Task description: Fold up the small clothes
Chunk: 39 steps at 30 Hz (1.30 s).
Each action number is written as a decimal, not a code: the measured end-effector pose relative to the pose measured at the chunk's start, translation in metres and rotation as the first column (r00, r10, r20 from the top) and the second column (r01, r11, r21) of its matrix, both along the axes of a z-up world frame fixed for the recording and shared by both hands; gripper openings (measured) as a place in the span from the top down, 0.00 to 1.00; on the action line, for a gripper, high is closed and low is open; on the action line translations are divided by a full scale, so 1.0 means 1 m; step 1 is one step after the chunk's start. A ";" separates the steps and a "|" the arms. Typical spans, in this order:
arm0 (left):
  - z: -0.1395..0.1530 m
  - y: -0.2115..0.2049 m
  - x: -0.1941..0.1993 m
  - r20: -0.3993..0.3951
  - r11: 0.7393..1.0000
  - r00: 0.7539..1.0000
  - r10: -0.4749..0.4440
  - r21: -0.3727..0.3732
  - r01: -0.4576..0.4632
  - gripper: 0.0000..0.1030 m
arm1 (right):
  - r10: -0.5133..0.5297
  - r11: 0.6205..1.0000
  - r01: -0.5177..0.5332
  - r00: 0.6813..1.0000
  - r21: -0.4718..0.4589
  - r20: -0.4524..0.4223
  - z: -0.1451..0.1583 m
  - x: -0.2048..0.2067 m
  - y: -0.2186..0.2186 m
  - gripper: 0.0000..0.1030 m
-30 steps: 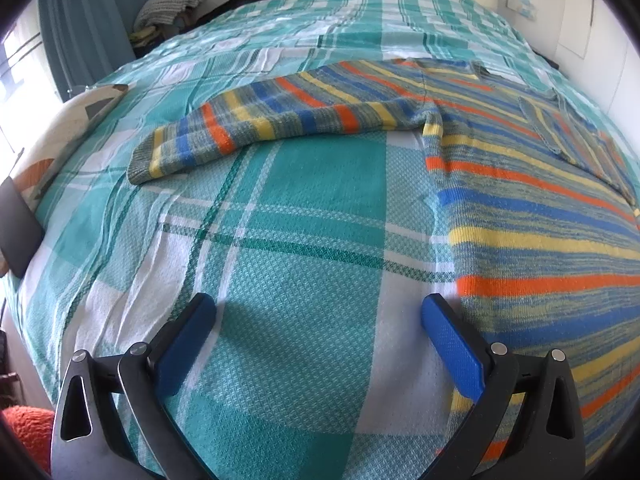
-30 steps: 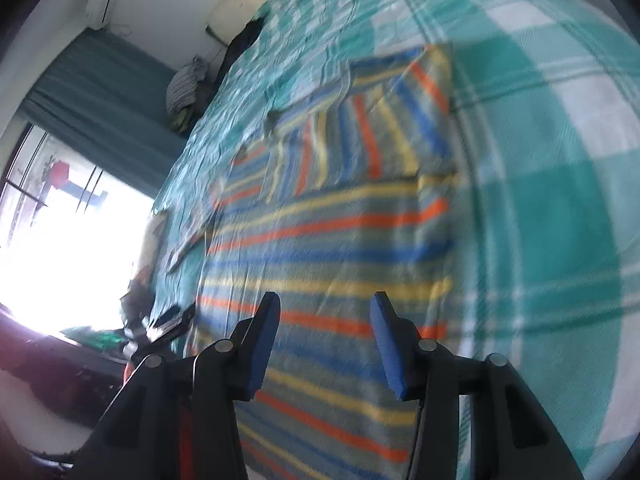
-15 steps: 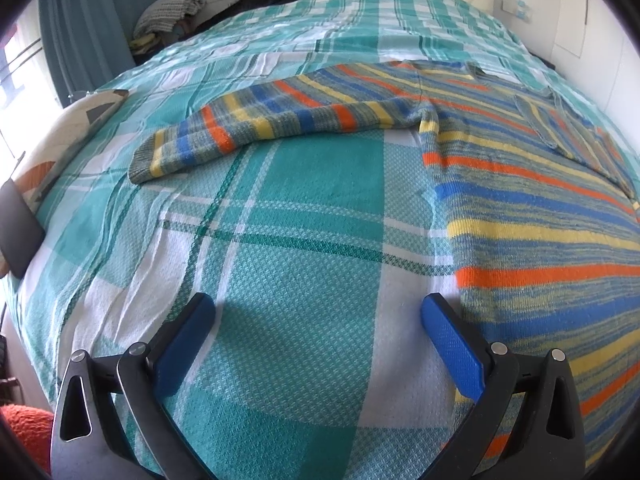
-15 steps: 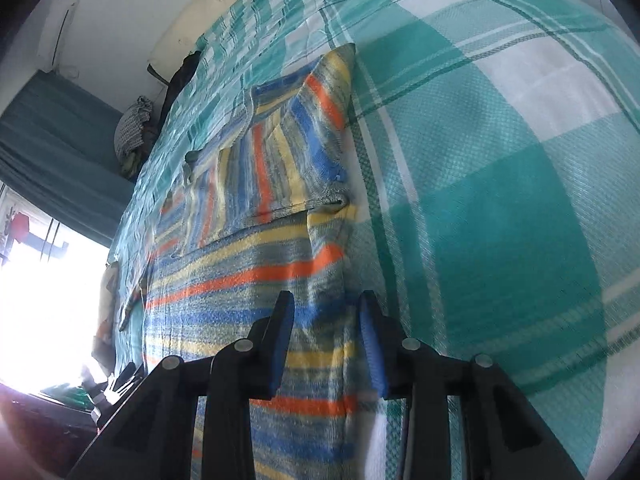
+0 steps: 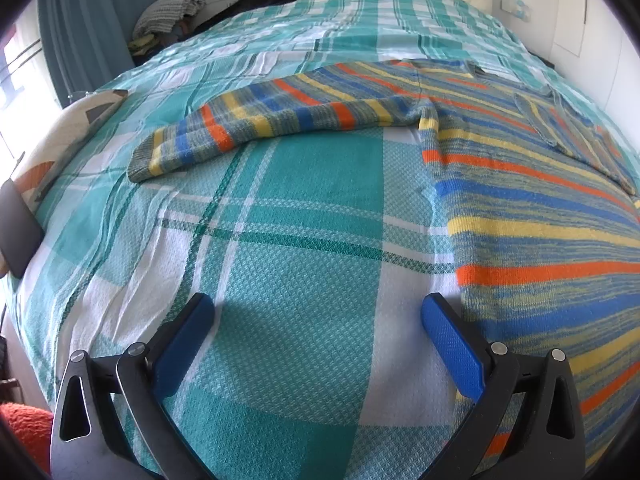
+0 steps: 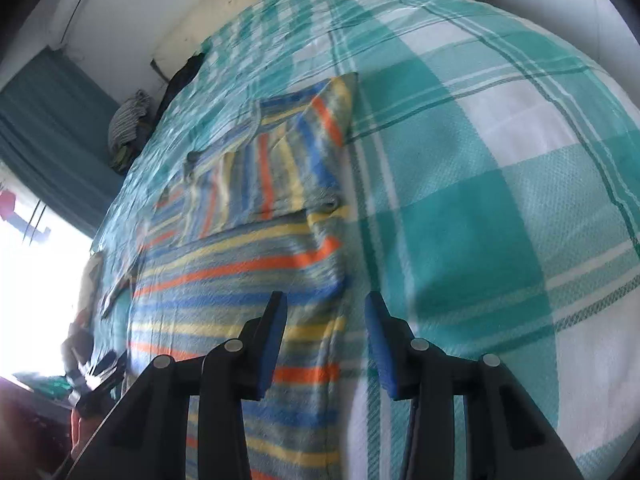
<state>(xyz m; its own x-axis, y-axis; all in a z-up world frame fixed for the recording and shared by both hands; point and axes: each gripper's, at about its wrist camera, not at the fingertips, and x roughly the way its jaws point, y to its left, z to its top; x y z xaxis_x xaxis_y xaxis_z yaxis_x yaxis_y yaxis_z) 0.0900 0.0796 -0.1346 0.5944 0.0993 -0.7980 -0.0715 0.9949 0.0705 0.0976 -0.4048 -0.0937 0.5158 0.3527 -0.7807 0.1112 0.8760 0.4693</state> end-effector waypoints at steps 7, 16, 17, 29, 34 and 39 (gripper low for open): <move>0.000 -0.001 -0.001 0.011 1.000 1.000 0.004 0.006 -0.004 0.00 | 0.062 0.996 -0.065 0.997 -0.068 -0.039 -0.018 -0.015 0.013 0.96; 0.000 -0.002 -0.004 0.018 1.000 1.000 0.004 0.012 -0.004 0.00 | 0.004 0.973 -0.003 1.000 -0.233 0.004 -0.022 -0.029 0.021 0.95; 0.000 -0.002 -0.004 0.018 1.000 1.000 0.004 0.012 -0.004 0.00 | -0.007 0.983 0.010 1.000 -0.182 0.016 -0.021 -0.030 0.016 0.88; -0.001 -0.003 -0.001 0.026 1.000 1.000 0.008 0.017 -0.009 0.00 | 0.128 0.981 -0.138 0.988 -0.136 -0.084 -0.027 -0.050 0.027 0.97; -0.001 -0.003 -0.003 0.028 1.000 1.000 0.008 0.016 -0.008 0.00 | 0.021 0.949 -0.037 0.998 -0.312 -0.053 -0.017 -0.063 0.024 1.00; -0.001 -0.002 -0.004 0.028 1.000 1.000 0.009 0.020 -0.010 0.00 | -0.036 0.969 0.040 0.999 -0.244 0.019 -0.007 -0.070 0.007 0.94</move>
